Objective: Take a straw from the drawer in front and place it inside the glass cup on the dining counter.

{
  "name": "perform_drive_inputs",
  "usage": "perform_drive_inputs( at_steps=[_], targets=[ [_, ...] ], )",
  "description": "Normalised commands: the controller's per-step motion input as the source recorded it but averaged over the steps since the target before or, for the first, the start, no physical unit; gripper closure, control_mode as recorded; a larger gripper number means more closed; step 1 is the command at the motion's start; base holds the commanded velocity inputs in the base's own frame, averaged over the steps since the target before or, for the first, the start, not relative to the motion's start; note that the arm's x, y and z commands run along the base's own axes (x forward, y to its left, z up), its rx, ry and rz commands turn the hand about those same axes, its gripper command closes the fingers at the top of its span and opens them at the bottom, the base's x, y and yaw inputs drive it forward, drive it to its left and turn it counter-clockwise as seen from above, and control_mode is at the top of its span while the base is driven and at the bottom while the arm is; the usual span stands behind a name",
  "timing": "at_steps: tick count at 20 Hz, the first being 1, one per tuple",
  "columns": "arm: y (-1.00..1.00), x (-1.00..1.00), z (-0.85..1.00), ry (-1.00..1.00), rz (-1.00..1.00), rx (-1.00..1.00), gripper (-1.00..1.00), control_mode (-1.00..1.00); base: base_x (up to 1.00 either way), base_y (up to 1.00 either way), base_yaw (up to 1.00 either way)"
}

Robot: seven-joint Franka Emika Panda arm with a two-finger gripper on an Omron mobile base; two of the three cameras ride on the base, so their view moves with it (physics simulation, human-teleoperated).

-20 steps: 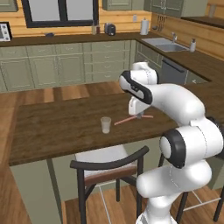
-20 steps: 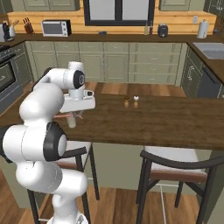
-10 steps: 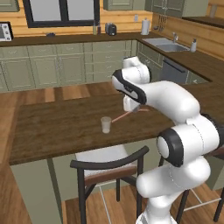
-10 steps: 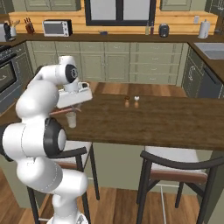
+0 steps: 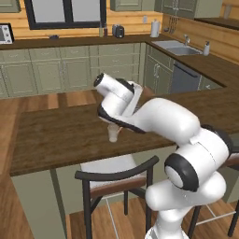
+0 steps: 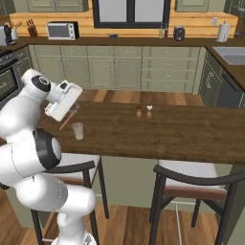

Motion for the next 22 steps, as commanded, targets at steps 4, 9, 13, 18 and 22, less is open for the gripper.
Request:
perform_drive_inputs(
  at_steps=[4,9,13,18,22],
  targets=[
    [0.31,0.46,0.00,-0.41,0.00,-0.56,1.00,-1.00,0.00,0.00,0.00],
    [0.23,0.94,0.00,-0.07,0.00,-0.25,1.00,-1.00,0.00,0.00,0.00],
    [0.28,0.79,0.00,0.00,0.00,-0.13,1.00,-1.00,0.00,0.00,0.00],
    [0.50,0.43,0.00,0.00,0.00,-0.13,1.00,-1.00,0.00,0.00,0.00],
    [0.41,0.40,-0.11,0.00,0.00,-0.12,1.00,-1.00,0.00,0.00,0.00]
  ],
)
